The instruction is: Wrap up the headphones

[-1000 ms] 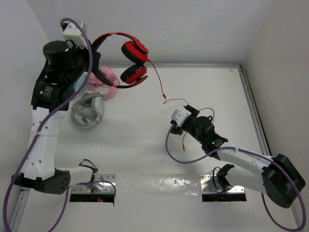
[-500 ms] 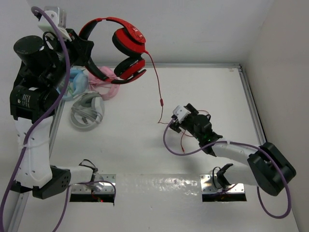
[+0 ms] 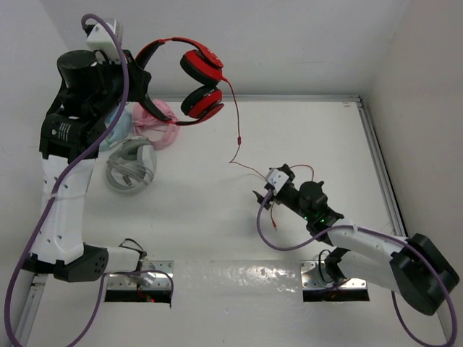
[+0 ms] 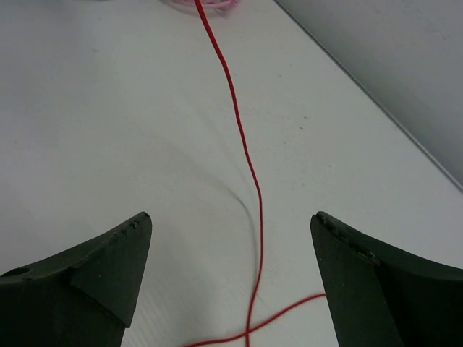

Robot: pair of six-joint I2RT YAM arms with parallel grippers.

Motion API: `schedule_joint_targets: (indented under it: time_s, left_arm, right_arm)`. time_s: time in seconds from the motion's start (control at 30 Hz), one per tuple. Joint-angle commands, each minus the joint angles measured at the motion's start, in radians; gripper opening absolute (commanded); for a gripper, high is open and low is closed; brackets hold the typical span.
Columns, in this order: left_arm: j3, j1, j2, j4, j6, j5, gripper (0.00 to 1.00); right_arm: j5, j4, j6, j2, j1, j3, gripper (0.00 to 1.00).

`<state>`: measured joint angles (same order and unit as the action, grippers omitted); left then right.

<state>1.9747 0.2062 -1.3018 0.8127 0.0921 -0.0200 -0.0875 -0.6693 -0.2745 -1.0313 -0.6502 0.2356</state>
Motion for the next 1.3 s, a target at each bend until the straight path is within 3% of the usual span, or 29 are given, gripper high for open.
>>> schedule_joint_targets:
  time_s: [0.0,0.13,0.23,0.4,0.5,0.6,0.63,0.67,0.73,0.83,1.0,1.27]
  left_arm:
    - [0.015,-0.008,0.013,-0.092,0.075,-0.012,0.00]
    - [0.000,-0.008,0.016,-0.095,0.089,-0.020,0.00]
    - [-0.023,-0.008,0.024,-0.102,0.097,-0.026,0.00]
    - [-0.051,-0.008,0.024,-0.113,0.104,-0.035,0.00]
    - [-0.059,-0.008,0.026,-0.118,0.104,-0.037,0.00]
    - [-0.068,-0.008,0.030,-0.124,0.100,-0.028,0.00]
    - [-0.069,-0.010,0.033,-0.124,0.097,-0.020,0.00]
    - [-0.073,-0.008,0.033,-0.124,0.095,-0.015,0.00]
    - [-0.080,-0.008,0.033,-0.132,0.093,-0.003,0.00]
    - [-0.112,-0.008,0.023,-0.159,0.095,0.015,0.00]
    - [-0.217,-0.008,-0.028,-0.224,0.129,0.070,0.00]
    - [-0.445,-0.008,-0.089,-0.388,0.167,0.250,0.00]
  right_arm:
    - [-0.069,-0.197,0.154,-0.102,-0.003,0.020,0.88]
    - [-0.078,-0.533,0.293,-0.390,-0.011,0.102,0.90]
    - [-0.080,-0.738,0.405,-0.511,-0.023,0.159,0.90]
    - [0.032,-0.828,0.456,-0.688,-0.058,0.275,0.85]
    - [0.123,-0.813,0.442,-0.742,-0.069,0.327,0.73]
    - [0.138,-0.776,0.429,-0.763,-0.068,0.357,0.46]
    - [0.118,-0.779,0.428,-0.762,-0.069,0.350,0.10]
    - [0.121,-0.788,0.425,-0.762,-0.075,0.341,0.01]
    - [0.126,-0.803,0.361,-0.753,-0.112,0.317,0.00]
    - [0.132,-0.703,0.220,-0.702,-0.212,0.288,0.00]
    - [0.161,-0.399,0.170,-0.606,-0.396,0.343,0.00]
    - [0.146,0.061,0.130,-0.536,-0.583,0.661,0.00]
